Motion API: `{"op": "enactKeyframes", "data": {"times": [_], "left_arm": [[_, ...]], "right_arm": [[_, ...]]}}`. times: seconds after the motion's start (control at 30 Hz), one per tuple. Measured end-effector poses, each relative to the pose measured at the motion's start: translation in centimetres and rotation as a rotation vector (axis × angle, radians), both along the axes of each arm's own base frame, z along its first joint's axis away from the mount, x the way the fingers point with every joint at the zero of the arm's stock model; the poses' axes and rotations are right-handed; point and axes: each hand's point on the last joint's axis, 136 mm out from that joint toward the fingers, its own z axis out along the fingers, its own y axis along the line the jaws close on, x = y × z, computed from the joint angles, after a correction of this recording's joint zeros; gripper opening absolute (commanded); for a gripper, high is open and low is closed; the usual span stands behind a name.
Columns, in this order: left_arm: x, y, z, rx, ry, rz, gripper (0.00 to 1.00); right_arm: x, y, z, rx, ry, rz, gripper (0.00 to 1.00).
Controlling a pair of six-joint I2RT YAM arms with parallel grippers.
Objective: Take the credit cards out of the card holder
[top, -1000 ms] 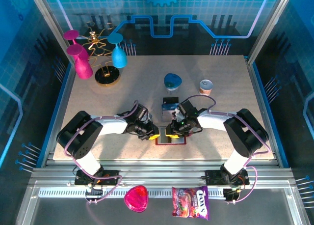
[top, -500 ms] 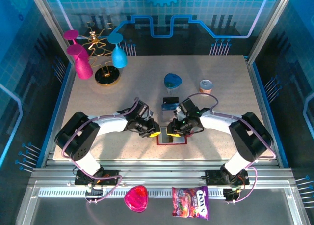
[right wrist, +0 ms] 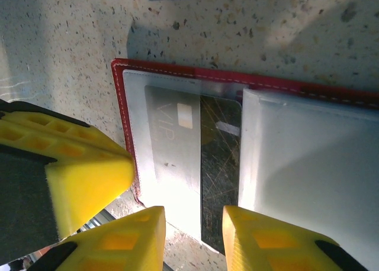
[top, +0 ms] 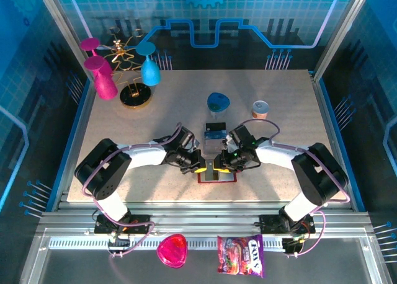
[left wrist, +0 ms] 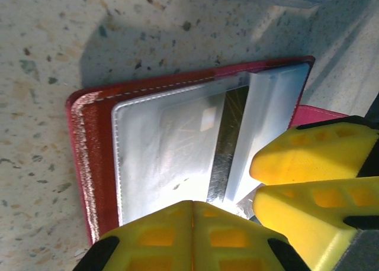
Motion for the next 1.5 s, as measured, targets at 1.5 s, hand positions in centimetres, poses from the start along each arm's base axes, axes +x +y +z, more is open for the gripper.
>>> {"op": "enactKeyframes", "data": {"times": [1.5], "left_arm": [[-0.5, 0.5, -1.7, 0.039, 0.016, -0.028, 0.02]], "right_arm": [[0.1, -0.3, -1.3, 0.038, 0.029, -0.013, 0.31]]}}
